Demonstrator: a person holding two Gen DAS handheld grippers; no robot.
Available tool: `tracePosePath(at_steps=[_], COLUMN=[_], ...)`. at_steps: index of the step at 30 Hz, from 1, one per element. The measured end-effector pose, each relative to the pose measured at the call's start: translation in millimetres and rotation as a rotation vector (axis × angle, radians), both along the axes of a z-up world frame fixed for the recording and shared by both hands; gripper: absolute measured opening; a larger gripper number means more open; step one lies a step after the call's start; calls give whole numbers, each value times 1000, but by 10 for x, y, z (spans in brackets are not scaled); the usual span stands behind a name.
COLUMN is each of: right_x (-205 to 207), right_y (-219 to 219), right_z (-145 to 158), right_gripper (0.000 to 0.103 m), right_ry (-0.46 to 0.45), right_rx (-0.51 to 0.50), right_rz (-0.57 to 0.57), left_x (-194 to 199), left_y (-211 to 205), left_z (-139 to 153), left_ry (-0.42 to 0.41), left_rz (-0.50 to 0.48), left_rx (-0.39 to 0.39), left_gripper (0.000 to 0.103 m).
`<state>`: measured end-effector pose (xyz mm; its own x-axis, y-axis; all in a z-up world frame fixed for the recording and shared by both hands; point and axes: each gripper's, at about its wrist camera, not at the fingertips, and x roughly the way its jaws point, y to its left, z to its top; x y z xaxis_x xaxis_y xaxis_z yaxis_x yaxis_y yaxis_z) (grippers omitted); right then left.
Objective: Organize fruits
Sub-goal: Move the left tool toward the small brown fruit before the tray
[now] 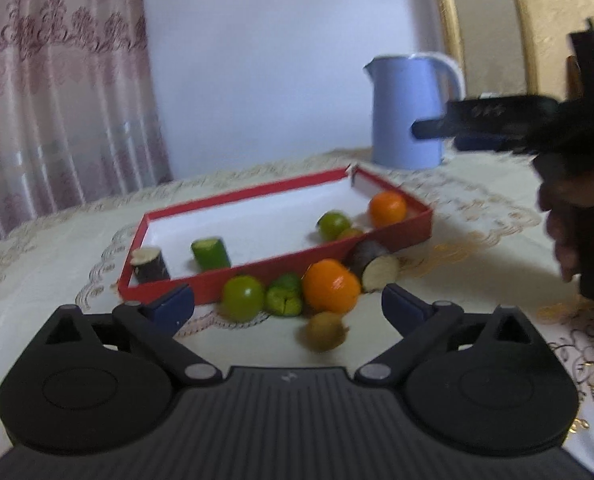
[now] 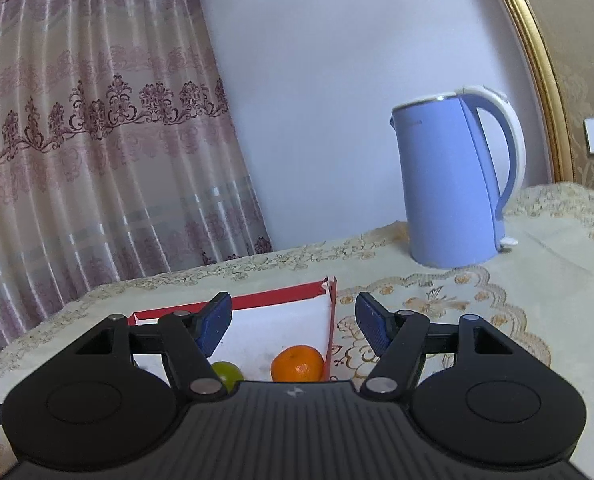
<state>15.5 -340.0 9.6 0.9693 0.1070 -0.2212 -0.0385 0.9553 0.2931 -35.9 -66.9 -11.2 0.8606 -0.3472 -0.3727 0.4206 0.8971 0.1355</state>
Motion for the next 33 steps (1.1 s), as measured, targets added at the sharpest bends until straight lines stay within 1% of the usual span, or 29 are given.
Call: tracePosePath(at_steps=[2,5,7,11,12,14,16,18,20,22,27,33], right_x=[-3,-27,-31,-46,-54,-60,-64,-60,-49,-47,-62,-60], right_y=[-14,-27,-44,-69,-76,-93,-103,-106,-107,-110,-128,-126], right_z=[-12,-1,0,13,18,34,40,43,41,43,43,38], right_gripper=[68,68,68,68,68,68,68,68,68,68,68,68], right_ry=[2,-11,-13,-24,-28,-36,-42,-40,-35,-36,-45,-43], right_rx=[6,18,26,39,43,54,60,63,63,65,66,63], right_rz=[-4,-8,-7,-4,-4,-3,1,4,7,10,14,11], left_x=[-43,-85,-64,110,171,294,385,420,437,450,450,459], left_y=[-30,-165,-240,-320,-325,-308,-247,-224,-237,-268,-348,-383], left_z=[7,-16,-38,-83,-108,-145,-168,-169,-170,-180,-167,-167], left_ry=[-12,-24,-2,127,168,248,297,303,299,298,289,292], left_rz=[-34,-51,-55,-50,-40,-23,-4,16,26,28,27,51], left_rx=[7,76,99,81,76,52,16,7,17,24,39,35], left_gripper=[101,102,100,92,87,82,75,71,67,60,60,60])
